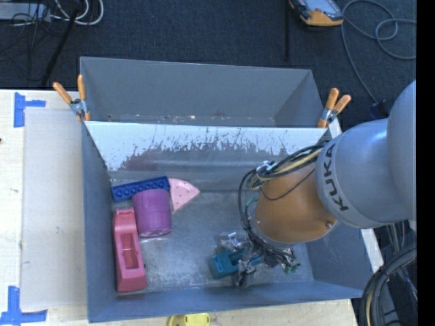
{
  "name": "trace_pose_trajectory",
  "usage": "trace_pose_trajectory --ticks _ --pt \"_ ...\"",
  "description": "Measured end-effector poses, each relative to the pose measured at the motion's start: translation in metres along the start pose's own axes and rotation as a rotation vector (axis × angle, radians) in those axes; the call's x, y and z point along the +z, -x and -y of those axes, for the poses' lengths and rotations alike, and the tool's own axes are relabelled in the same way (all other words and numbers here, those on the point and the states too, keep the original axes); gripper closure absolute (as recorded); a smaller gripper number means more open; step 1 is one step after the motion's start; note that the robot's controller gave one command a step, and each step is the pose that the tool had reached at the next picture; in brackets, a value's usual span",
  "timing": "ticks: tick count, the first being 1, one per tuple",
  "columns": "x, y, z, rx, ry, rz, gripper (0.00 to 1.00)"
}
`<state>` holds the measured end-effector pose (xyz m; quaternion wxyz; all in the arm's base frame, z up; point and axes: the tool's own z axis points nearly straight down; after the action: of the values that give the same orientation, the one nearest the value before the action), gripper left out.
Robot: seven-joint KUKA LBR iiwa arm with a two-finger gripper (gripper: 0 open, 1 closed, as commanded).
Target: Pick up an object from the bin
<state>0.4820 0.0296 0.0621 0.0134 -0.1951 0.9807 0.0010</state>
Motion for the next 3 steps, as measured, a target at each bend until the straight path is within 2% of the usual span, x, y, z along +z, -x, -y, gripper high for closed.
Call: trace_pose_trajectory --ticks 1,2,3 --pt "-0.005 -0.003 0.004 0.01 0.001 -0.008 1.0" --pt "-0.053 -0.009 0.0 0.0 0.007 -0.035 1.0" --pt "-0.071 -0.006 0.002 -0.013 0.007 -0.031 1.0"
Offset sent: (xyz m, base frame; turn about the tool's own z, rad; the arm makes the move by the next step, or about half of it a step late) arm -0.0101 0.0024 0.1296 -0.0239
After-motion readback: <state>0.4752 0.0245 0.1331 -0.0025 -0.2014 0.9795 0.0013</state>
